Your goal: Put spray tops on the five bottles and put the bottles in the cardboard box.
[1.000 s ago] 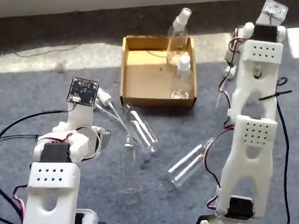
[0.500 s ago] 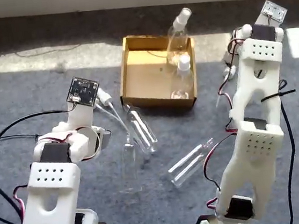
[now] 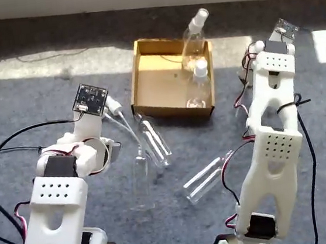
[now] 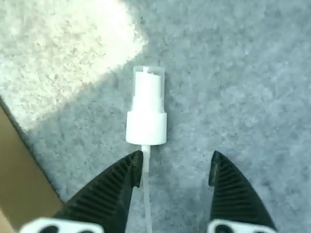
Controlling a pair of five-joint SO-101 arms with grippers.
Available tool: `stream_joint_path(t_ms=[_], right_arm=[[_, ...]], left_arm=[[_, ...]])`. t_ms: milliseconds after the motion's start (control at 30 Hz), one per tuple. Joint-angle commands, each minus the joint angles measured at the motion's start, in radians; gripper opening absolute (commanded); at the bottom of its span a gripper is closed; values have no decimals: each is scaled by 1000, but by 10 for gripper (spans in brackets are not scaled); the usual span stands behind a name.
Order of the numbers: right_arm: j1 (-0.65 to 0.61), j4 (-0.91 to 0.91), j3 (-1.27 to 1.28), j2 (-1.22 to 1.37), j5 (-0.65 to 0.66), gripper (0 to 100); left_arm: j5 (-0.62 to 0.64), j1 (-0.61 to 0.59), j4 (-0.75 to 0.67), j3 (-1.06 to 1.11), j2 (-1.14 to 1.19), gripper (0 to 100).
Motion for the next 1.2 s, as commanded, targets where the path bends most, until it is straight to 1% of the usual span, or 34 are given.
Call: stream_joint_path(t_ms=[0,67,100,267,467,567,667,767,900,1167], right_arm=[[2,-5,-12,-25,0,74],[13,-5,-12,-25,0,10],[16,-4,-12,-28,0,2],[38,77,-38,-41,2,14],[31,170,-232,-54,-3,16],[31,183,-321,-50,-6,65],[30,150,-372,-48,-6,132],[21,73,-334,-45,-3,171],[8,-13,-266,-2,-2,174],[5,-19,-260,114,0,174]], left_arm=[[-5,13,-15,-5,-21,210],[-5,13,-15,-5,-21,210],[-5,13,-15,-4,-21,210],[-5,13,-15,-4,-21,210],[-5,13,-15,-4,-21,210],[-5,13,-15,-4,-21,210],[-5,13,-15,-4,-21,210],[-5,13,-15,-4,-21,210],[-5,13,-15,-4,-21,210],[-5,15,-15,-4,-21,210]])
